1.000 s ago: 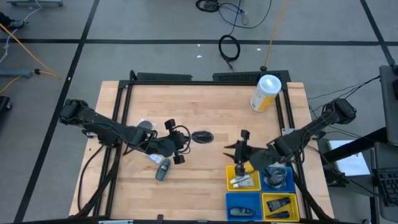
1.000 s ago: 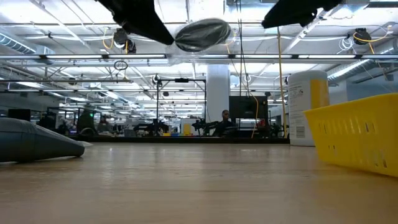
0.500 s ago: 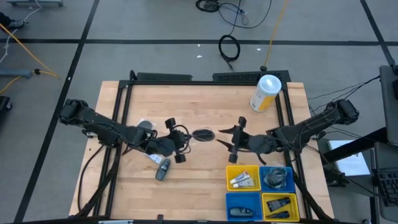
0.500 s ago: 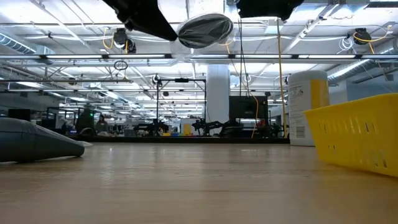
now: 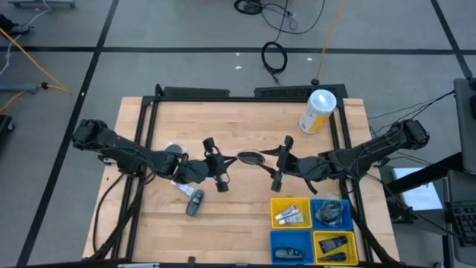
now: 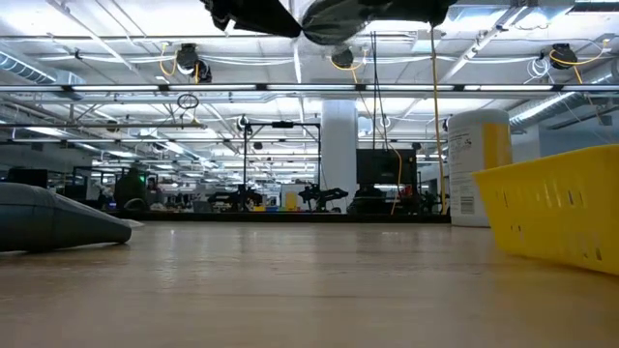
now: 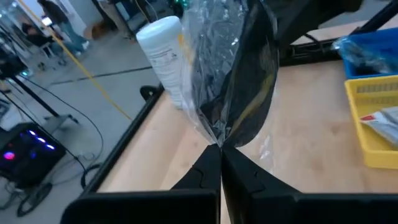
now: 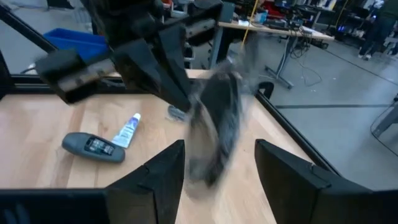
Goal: Pick & Place Travel size toiletries
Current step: Put the black hairbrush into the top blue bin
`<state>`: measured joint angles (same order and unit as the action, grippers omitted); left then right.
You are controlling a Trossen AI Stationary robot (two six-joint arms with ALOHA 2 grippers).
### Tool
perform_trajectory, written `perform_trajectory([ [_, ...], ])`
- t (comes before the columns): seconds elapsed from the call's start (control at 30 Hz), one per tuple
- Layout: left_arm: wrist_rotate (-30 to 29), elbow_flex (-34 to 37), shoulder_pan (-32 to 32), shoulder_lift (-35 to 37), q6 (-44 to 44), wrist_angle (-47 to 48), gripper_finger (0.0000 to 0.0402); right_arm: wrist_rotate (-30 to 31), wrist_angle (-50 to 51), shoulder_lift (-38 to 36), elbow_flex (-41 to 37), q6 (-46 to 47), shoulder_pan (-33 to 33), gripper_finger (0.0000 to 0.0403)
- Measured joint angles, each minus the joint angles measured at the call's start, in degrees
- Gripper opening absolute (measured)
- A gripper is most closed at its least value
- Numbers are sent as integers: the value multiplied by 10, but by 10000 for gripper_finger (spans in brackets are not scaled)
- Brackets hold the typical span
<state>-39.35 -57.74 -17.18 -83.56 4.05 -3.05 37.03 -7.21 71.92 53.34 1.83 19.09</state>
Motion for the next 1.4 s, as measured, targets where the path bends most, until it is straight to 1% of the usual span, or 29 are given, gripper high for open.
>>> perform_trajectory([
  [0.17,-2,0,12,-32,54,-85,0,0,-20,0,0,-10,0,189],
  [0.33,-3,0,15,-59,99,-157,0,2,-17,0,0,-10,0,181],
  [0.43,-3,0,15,-64,118,-172,0,2,-15,0,0,-11,0,173],
  [0.57,-3,0,15,-63,119,-177,0,3,-15,0,0,-12,0,158],
  [0.73,-3,0,15,-63,124,-178,0,3,-10,0,0,-13,0,116],
  [0.83,-3,0,15,-63,124,-178,0,4,-9,0,0,-19,0,74],
  [0.93,-3,0,15,-63,123,-178,0,4,-9,0,0,-32,0,25],
  [1.2,-3,0,15,-63,110,-176,7,4,-6,0,0,-37,0,23],
  [1.3,-2,0,15,-63,98,-174,26,4,-3,0,0,-42,0,23],
  [1.4,-2,0,15,-63,93,-166,55,4,-1,0,0,-41,0,23],
])
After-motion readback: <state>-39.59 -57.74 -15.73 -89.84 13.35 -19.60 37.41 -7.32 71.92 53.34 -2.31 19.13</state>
